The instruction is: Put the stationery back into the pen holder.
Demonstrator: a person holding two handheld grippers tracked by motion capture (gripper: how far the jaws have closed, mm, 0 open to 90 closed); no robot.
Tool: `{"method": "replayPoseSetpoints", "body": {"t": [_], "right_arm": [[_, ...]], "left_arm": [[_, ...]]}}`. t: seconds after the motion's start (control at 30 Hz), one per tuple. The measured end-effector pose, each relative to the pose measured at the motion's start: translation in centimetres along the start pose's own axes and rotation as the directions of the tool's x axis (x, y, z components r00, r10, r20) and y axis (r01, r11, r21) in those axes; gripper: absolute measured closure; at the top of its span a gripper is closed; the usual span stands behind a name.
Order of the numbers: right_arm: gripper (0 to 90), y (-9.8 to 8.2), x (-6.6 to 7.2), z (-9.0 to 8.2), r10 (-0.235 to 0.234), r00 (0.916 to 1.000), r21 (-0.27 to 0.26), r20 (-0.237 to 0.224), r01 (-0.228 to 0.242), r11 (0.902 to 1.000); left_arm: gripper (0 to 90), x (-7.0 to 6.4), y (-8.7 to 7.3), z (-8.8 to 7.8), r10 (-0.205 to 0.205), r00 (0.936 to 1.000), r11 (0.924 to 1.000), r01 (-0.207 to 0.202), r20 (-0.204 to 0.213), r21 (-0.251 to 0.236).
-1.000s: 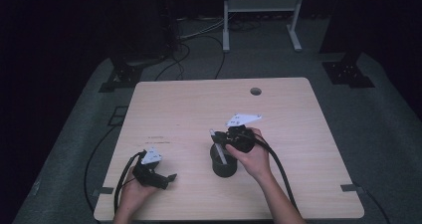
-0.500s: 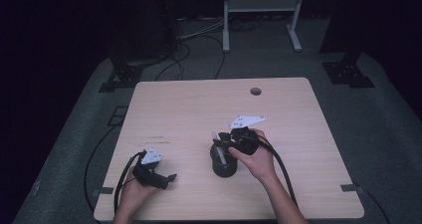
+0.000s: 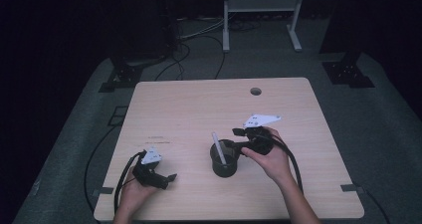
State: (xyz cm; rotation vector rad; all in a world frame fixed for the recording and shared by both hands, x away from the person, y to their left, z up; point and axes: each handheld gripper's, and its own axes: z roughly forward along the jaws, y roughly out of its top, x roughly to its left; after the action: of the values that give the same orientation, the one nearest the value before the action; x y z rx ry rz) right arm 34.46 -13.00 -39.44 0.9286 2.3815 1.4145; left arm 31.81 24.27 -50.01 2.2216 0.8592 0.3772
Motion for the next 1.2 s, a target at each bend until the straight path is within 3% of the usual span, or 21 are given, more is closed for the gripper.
{"method": "replayPoseSetpoints", "body": {"t": [0.33,0.6,0.9,1.2], "right_arm": [[38.1,-2.1,-2.1,-2.6,0.015,0.9971,-0.006,0.074,-0.014,0.9999],[35.4,-4.6,-3.9,-4.3,0.047,0.9894,-0.011,0.138,-0.046,0.9989],[31.9,-8.7,-5.4,-5.0,0.053,0.9814,0.048,0.185,-0.063,0.9969],[32.1,-13.1,-6.8,-6.1,0.097,0.9645,0.091,0.246,-0.122,0.9883]], "left_arm": [[0.0,0.0,0.0,0.0,0.001,1.0,1.0,-0.001,-0.001,-0.004],[0.0,0.0,0.0,0.0,0.004,1.0,1.0,-0.004,-0.001,-0.001],[0.0,0.0,0.0,0.0,0.004,1.0,1.0,-0.004,-0.001,-0.002],[0.0,0.0,0.0,0.0,0.004,1.0,1.0,-0.004,-0.001,-0.001]]}}
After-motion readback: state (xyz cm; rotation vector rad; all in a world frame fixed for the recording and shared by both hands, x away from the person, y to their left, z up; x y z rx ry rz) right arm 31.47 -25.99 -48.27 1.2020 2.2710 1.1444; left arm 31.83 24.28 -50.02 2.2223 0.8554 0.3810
